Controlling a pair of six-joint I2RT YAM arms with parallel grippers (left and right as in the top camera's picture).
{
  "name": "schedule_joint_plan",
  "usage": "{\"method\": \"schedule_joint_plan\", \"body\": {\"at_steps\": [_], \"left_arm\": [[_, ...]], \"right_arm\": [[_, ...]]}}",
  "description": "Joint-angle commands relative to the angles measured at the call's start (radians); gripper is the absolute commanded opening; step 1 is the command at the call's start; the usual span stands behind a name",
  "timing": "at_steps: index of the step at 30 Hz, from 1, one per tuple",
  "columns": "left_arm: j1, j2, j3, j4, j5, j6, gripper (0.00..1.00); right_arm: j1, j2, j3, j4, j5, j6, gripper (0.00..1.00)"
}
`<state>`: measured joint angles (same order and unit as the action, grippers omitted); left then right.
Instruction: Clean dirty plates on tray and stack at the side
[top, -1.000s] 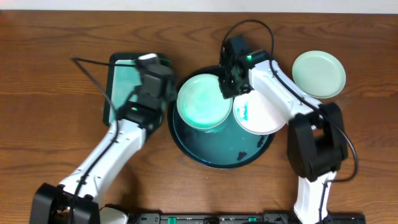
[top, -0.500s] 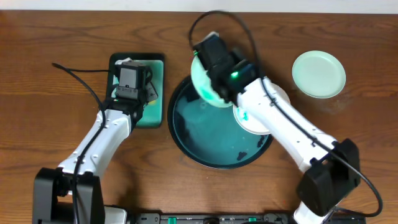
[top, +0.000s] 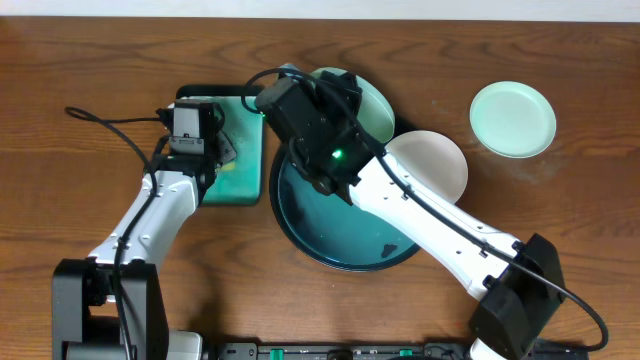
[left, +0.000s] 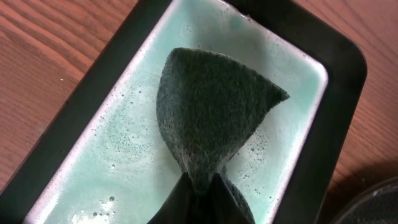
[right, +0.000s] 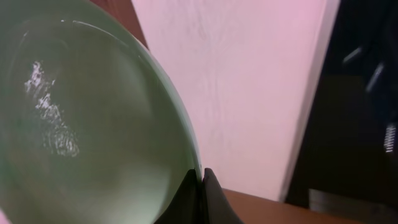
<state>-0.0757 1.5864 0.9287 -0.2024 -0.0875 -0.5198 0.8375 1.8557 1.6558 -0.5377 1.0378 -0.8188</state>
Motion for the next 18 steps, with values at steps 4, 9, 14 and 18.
{"method": "schedule_joint_plan", "body": {"at_steps": [4, 9, 14, 18], "left_arm": [[0.001, 0.006, -0.008, 0.001, 0.022, 0.012, 0.07], [0.001, 0.006, -0.008, 0.001, 0.051, 0.034, 0.07], [0.0, 0.005, -0.007, 0.006, 0.073, 0.042, 0.07], [0.0, -0.016, -0.005, 0.05, 0.159, 0.127, 0.07]], "right_arm": [[-0.001, -0.018, 0.015, -0.038, -0.051, 0.053, 0.01], [-0.099, -0.018, 0.015, -0.175, -0.473, 0.274, 0.01], [-0.271, -0.017, 0.014, -0.246, -0.949, 0.472, 0.01], [-0.397, -0.004, 0.007, -0.261, -1.2, 0.563, 0.01]]}}
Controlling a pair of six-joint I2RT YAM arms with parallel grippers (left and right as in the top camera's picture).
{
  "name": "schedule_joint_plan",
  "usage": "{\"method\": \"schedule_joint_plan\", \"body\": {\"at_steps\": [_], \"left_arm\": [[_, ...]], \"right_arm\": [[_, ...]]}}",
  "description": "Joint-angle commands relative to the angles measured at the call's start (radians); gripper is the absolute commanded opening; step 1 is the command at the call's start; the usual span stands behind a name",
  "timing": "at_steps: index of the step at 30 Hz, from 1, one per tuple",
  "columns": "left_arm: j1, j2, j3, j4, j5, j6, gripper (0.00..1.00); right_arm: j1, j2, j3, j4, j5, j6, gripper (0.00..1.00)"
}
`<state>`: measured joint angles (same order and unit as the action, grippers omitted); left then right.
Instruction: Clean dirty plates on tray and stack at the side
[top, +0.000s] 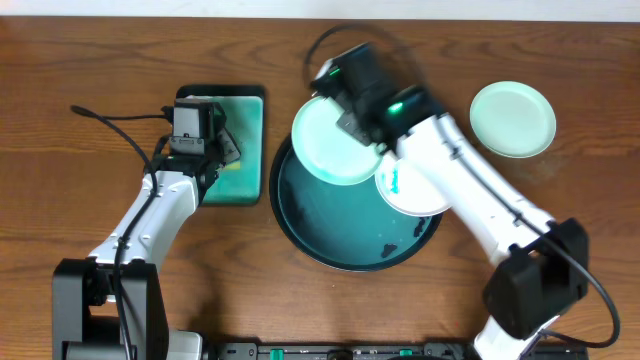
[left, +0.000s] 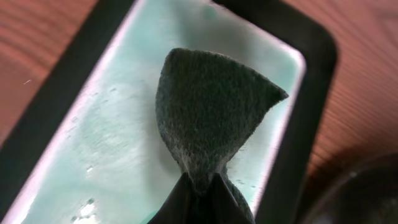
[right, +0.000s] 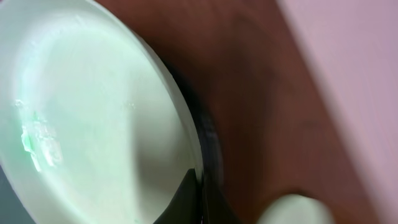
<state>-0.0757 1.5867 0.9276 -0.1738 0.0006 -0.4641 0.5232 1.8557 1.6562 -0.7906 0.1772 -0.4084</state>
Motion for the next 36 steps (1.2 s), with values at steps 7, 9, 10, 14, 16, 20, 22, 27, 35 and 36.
{"method": "schedule_joint_plan", "body": {"at_steps": [7, 9, 10, 14, 16, 20, 22, 27, 35, 36], "left_arm": [[-0.013, -0.147, 0.007, 0.056, 0.113, 0.07, 0.07], [-0.026, -0.175, 0.007, 0.064, 0.135, 0.065, 0.07], [-0.035, -0.187, 0.007, 0.069, 0.142, 0.062, 0.07], [-0.09, -0.203, 0.007, 0.089, 0.147, 0.019, 0.07], [-0.119, -0.2, 0.007, 0.094, 0.146, -0.006, 0.08], [-0.192, -0.181, 0.007, 0.114, 0.146, -0.018, 0.07], [-0.228, -0.16, 0.007, 0.122, 0.145, -0.04, 0.07], [-0.296, -0.062, 0.007, 0.166, 0.138, -0.046, 0.07], [-0.39, 0.137, 0.007, 0.273, 0.146, -0.099, 0.07], [-0.399, 0.157, 0.007, 0.294, 0.146, -0.099, 0.08]], "right_arm": [[-0.248, 0.045, -0.094, 0.011, -0.561, 0.226, 0.01], [-0.263, 0.063, -0.134, 0.05, -0.612, 0.23, 0.01], [-0.264, 0.071, -0.154, 0.074, -0.622, 0.238, 0.01], [-0.259, 0.099, -0.212, 0.152, -0.622, 0.298, 0.01], [-0.257, 0.113, -0.226, 0.176, -0.622, 0.308, 0.01], [-0.254, 0.142, -0.251, 0.224, -0.611, 0.35, 0.01], [-0.252, 0.16, -0.256, 0.224, -0.589, 0.367, 0.01], [-0.251, 0.19, -0.258, 0.223, -0.573, 0.371, 0.01], [-0.25, 0.193, -0.258, 0.15, -0.481, 0.408, 0.01], [-0.249, 0.193, -0.258, 0.144, -0.481, 0.408, 0.01]]}}
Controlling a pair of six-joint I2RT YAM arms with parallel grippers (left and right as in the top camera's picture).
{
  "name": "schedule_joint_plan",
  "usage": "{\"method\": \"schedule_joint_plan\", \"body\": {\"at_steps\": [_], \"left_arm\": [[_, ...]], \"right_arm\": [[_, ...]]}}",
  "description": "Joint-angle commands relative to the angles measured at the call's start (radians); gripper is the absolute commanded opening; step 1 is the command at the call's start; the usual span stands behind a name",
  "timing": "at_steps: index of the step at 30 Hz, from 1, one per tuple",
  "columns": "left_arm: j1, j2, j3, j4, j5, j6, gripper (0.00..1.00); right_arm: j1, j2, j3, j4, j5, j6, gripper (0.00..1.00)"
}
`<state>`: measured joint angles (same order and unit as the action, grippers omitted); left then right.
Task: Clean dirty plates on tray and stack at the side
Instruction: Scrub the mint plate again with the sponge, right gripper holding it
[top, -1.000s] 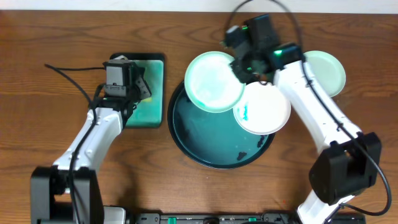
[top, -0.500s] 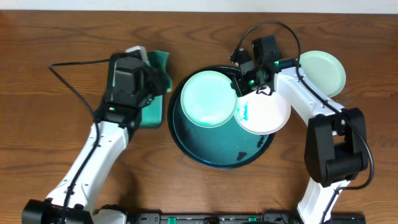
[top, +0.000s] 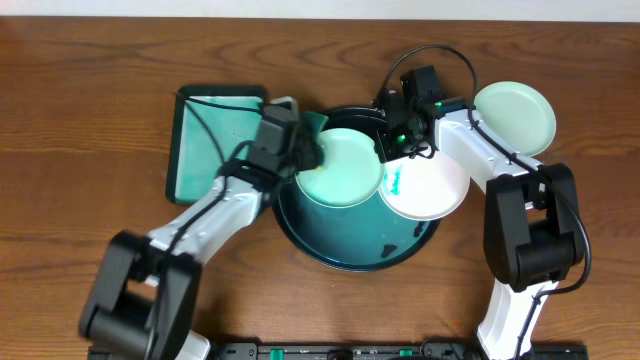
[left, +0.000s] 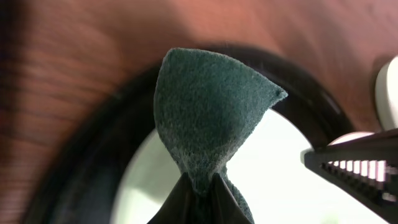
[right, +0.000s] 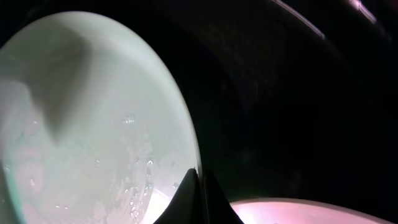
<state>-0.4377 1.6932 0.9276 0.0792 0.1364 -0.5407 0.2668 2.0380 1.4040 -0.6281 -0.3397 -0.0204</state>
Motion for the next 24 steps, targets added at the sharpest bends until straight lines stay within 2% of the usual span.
{"method": "schedule_joint_plan", "body": {"at_steps": [1, 8, 16, 24], "left_arm": [[-0.047, 0.067, 0.007, 0.06, 0.01, -0.023, 0.07], [-0.07, 0.122, 0.007, 0.086, 0.01, -0.021, 0.08], [-0.066, 0.119, 0.007, 0.091, 0.01, -0.022, 0.07], [-0.063, 0.064, 0.007, 0.088, 0.041, -0.024, 0.07]], "right_arm": [[0.008, 0.011, -0.006, -0.024, 0.036, 0.02, 0.01], [0.015, 0.011, -0.006, 0.013, 0.036, 0.02, 0.01], [0.025, 0.011, -0.006, 0.132, 0.035, 0.024, 0.01], [0.077, 0.017, -0.008, 0.135, 0.037, 0.031, 0.01]]}}
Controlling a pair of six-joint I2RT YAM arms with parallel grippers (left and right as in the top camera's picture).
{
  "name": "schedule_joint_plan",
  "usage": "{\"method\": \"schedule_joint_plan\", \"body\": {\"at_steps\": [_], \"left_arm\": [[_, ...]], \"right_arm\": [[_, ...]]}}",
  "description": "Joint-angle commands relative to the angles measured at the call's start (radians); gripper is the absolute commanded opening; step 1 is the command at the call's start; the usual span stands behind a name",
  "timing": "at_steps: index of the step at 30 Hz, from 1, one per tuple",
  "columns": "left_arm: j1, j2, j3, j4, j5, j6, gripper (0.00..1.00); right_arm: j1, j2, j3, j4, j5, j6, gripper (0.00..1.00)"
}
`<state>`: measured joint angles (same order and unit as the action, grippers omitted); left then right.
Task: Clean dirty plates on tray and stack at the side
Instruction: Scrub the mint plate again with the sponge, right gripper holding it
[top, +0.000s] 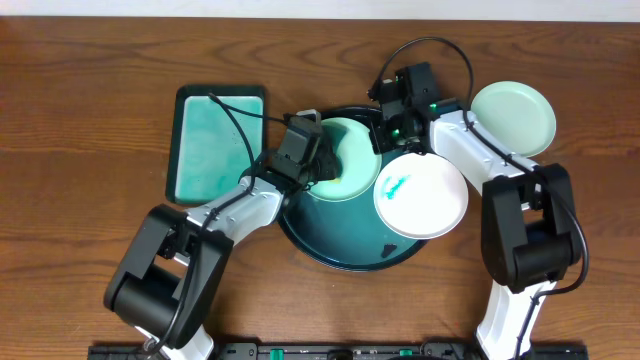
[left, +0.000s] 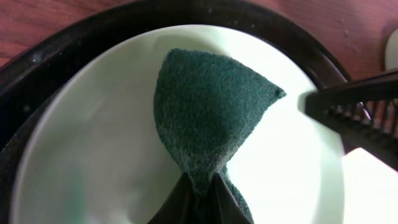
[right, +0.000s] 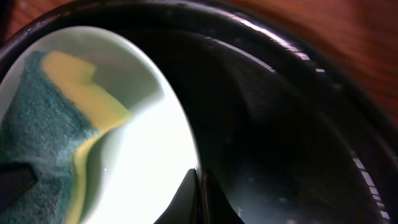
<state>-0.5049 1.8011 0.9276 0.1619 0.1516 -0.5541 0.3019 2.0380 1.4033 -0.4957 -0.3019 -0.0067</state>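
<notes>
A pale green plate (top: 350, 178) sits tilted over the back of the round dark tray (top: 320, 240). My right gripper (top: 386, 136) is shut on its right rim, fingertips (right: 200, 180) pinching the edge. My left gripper (left: 200, 183) is shut on a green and yellow sponge (left: 211, 118). The sponge is pressed on the plate's face (left: 106, 124); in the right wrist view the sponge (right: 56, 137) lies at the plate's left. A white plate (top: 425, 200) with a teal smear rests on the tray's right edge.
A rectangular black tray of soapy green water (top: 215, 143) lies at the left. A clean pale green plate (top: 513, 111) rests on the table at the back right. Both arms meet over the round tray, with cables looping above them.
The sponge was at the green plate's left rim; now it lies on the plate's face. My left arm has reached further right. My right gripper still holds the plate's rim.
First my left gripper held the sponge over the soapy tray while my right gripper held the green plate up on edge. Then the plate hung flatter over the round tray's back. Later the sponge was at the plate's rim, and now it is pressed on it.
</notes>
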Motion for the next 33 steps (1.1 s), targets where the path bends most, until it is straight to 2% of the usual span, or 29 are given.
{"method": "schedule_joint_plan", "body": {"at_steps": [1, 4, 9, 18, 26, 30, 33], "left_arm": [[0.003, -0.042, 0.007, 0.004, 0.032, -0.023, 0.07], [-0.001, -0.019, 0.006, -0.003, 0.043, -0.05, 0.07], [0.002, 0.013, 0.006, -0.057, 0.013, -0.041, 0.07], [0.008, 0.01, 0.006, -0.218, -0.319, 0.151, 0.07], [0.061, -0.063, 0.007, -0.244, -0.472, 0.224, 0.07], [0.077, -0.114, 0.008, -0.23, -0.44, 0.22, 0.07], [0.076, -0.125, 0.008, -0.199, -0.242, 0.201, 0.07]], "right_arm": [[0.049, 0.021, -0.007, 0.004, -0.001, 0.018, 0.01], [0.071, 0.045, -0.007, 0.006, 0.011, 0.019, 0.01], [0.081, 0.091, -0.007, 0.003, 0.175, 0.073, 0.01], [0.025, 0.097, -0.007, -0.016, 0.181, 0.069, 0.01], [0.009, 0.096, -0.007, -0.031, 0.182, 0.069, 0.01], [0.009, 0.097, -0.007, -0.031, 0.182, 0.069, 0.01], [0.01, 0.096, -0.007, -0.031, 0.181, 0.069, 0.01]]}}
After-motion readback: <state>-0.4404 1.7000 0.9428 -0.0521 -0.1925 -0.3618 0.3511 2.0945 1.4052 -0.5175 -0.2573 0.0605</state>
